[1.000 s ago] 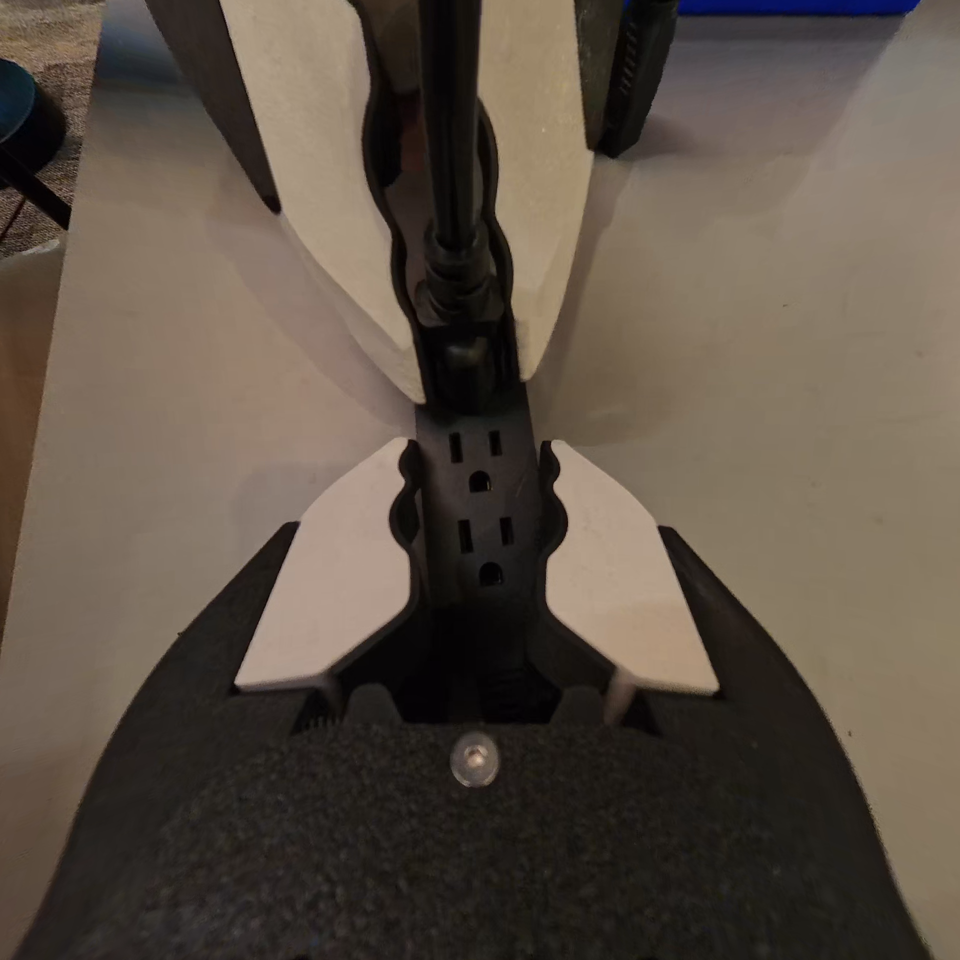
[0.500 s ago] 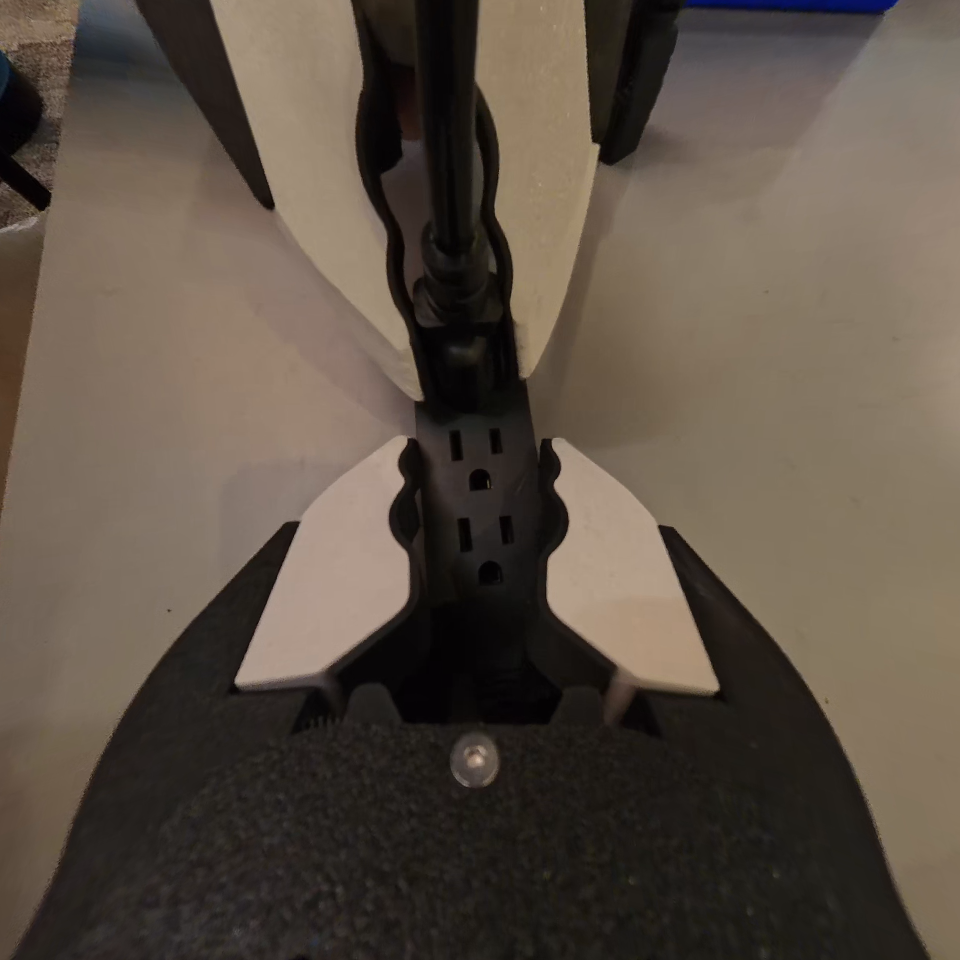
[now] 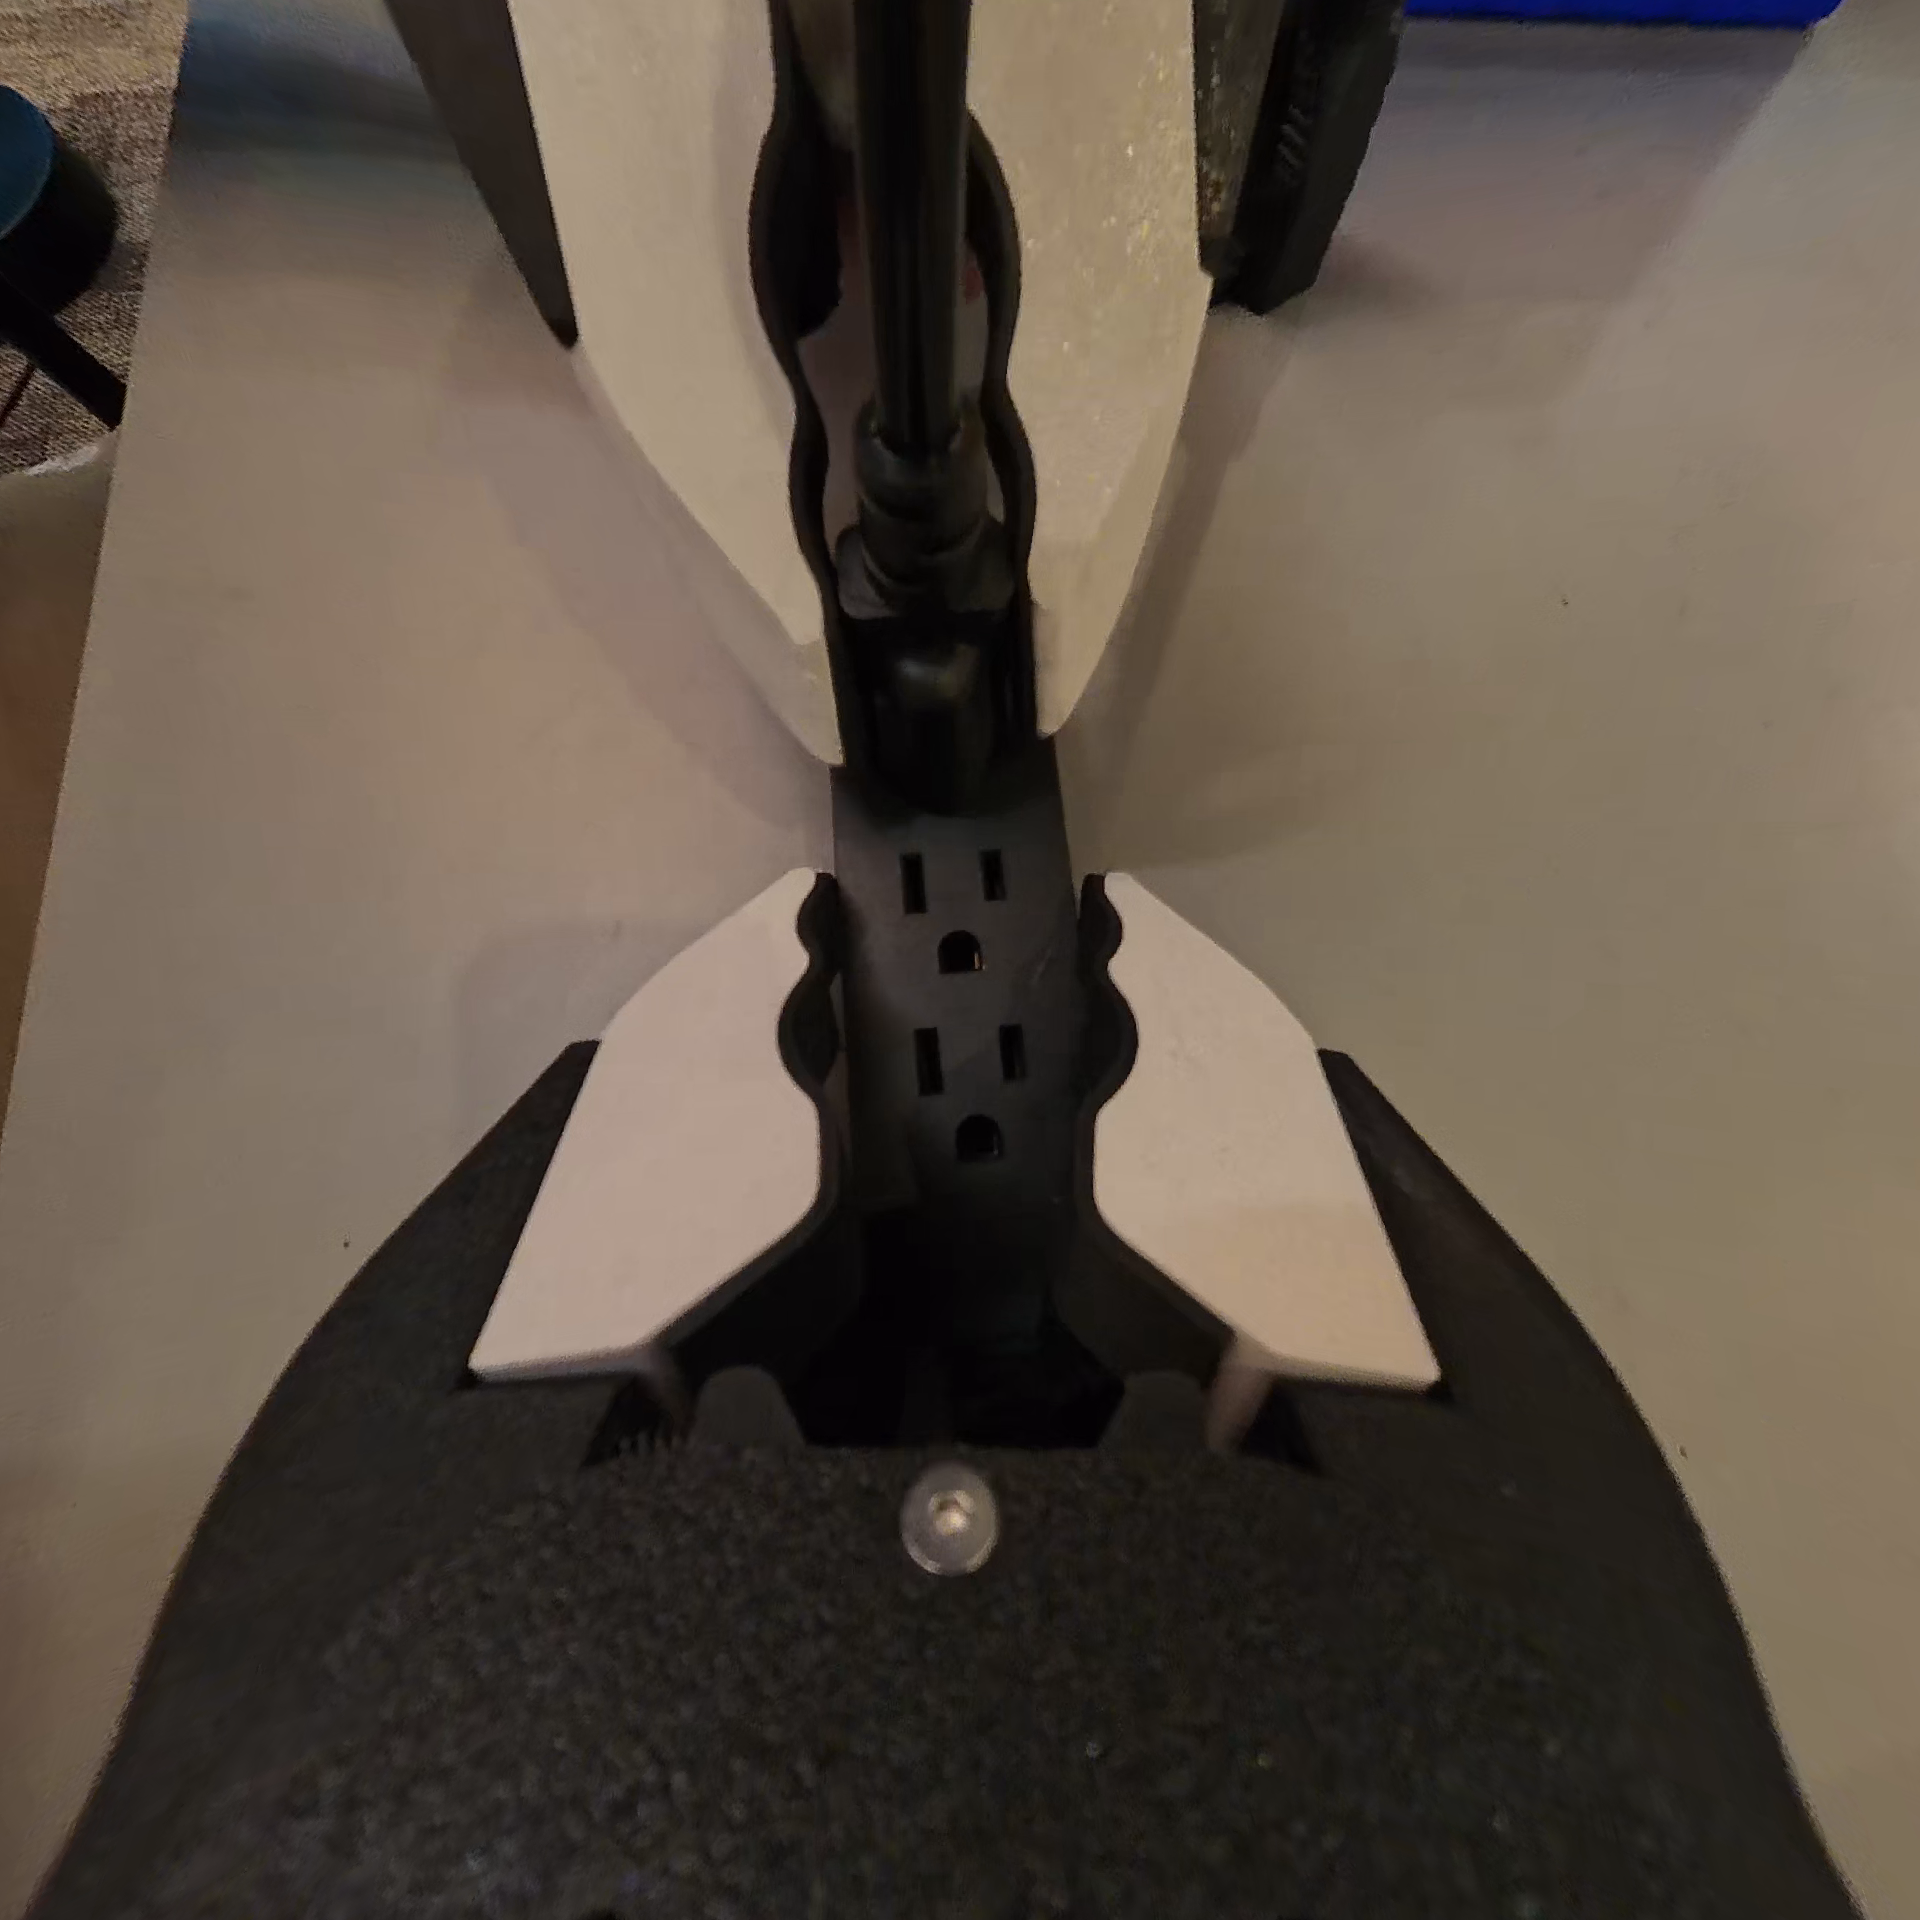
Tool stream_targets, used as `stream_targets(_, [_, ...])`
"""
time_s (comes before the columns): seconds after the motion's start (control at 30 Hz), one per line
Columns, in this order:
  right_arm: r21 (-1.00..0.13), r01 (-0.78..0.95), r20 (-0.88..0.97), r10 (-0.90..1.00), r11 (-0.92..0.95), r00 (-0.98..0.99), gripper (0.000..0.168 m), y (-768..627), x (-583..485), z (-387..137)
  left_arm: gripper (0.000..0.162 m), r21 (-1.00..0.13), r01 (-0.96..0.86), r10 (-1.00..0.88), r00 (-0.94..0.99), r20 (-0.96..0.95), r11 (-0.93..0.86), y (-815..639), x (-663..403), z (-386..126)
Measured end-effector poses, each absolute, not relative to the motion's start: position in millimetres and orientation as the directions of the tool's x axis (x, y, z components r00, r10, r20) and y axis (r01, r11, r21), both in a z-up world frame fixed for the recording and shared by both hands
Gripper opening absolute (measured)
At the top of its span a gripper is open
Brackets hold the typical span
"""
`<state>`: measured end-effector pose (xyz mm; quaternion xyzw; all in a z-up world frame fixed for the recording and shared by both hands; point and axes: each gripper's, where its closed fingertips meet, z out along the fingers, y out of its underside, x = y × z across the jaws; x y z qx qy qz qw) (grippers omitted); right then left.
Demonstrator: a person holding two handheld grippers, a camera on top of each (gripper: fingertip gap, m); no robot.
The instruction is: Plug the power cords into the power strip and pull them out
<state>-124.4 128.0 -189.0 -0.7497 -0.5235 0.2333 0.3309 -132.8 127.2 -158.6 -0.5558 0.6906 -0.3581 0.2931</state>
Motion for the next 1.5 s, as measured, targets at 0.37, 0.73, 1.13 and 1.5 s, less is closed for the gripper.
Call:
stream_targets(0.37, [-0.739, 0.629, -0.012, 0.938, -0.242, 0.347, 0.046, 129, -119, -189, 0.024, -0.827, -0.549, -0.982, -0.187, -0.022, 0.123, 127, -125, -156])
stream_targets(0.73, [-0.746, 0.616, -0.019, 0.931, -0.256, 0.364, 0.046, 129, -117, -187, 0.022, -0.833, -0.542, -0.985, -0.169, -0.023, 0.112, 126, -118, -153])
stream_targets(1.13, [-0.733, 0.63, -0.017, 0.932, -0.257, 0.361, 0.046, 131, -122, -190, 0.023, -0.805, -0.577, -0.982, -0.184, -0.035, 0.137, 128, -124, -157])
stream_targets(1.5, [-0.724, 0.643, -0.013, 0.936, -0.251, 0.351, 0.046, 129, -124, -190, 0.023, -0.768, -0.614, -0.976, -0.206, -0.065, 0.181, 127, -128, -157])
